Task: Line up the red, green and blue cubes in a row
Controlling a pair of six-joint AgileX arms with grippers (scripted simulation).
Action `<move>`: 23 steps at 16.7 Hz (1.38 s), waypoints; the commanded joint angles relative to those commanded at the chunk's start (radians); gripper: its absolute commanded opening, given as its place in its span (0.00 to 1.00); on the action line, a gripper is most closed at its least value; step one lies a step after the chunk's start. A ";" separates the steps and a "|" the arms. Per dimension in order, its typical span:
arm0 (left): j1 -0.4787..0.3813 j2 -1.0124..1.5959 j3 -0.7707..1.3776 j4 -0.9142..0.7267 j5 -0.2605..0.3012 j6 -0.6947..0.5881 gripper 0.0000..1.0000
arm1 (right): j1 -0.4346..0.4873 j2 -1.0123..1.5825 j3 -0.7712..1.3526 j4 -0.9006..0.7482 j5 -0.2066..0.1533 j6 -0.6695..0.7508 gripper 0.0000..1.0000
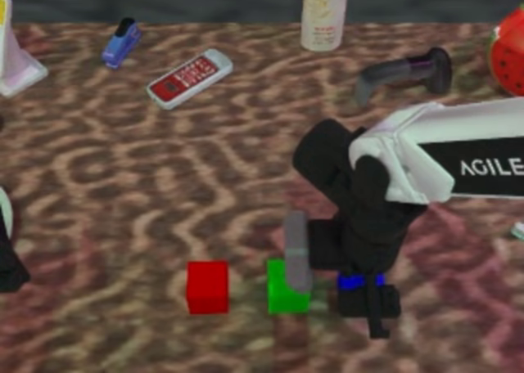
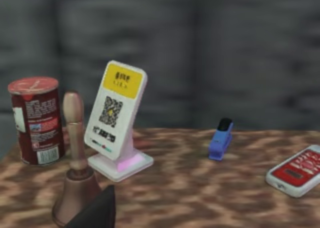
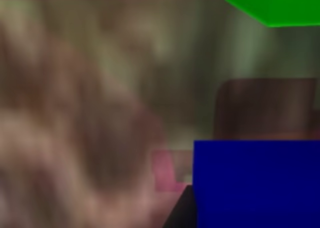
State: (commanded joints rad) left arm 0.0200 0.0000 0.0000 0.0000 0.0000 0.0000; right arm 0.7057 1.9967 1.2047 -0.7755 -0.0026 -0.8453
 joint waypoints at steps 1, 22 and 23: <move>0.000 0.000 0.000 0.000 0.000 0.000 1.00 | 0.000 0.000 0.000 0.000 0.000 0.000 0.68; 0.000 0.000 0.000 0.000 0.000 0.000 1.00 | 0.006 -0.088 0.125 -0.222 -0.001 -0.004 1.00; 0.000 0.000 0.000 0.000 0.000 0.000 1.00 | 0.006 -0.101 0.139 -0.245 -0.001 -0.004 1.00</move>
State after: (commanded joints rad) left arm 0.0200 0.0000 0.0000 0.0000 0.0000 0.0000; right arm 0.7121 1.8958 1.3439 -1.0203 -0.0034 -0.8496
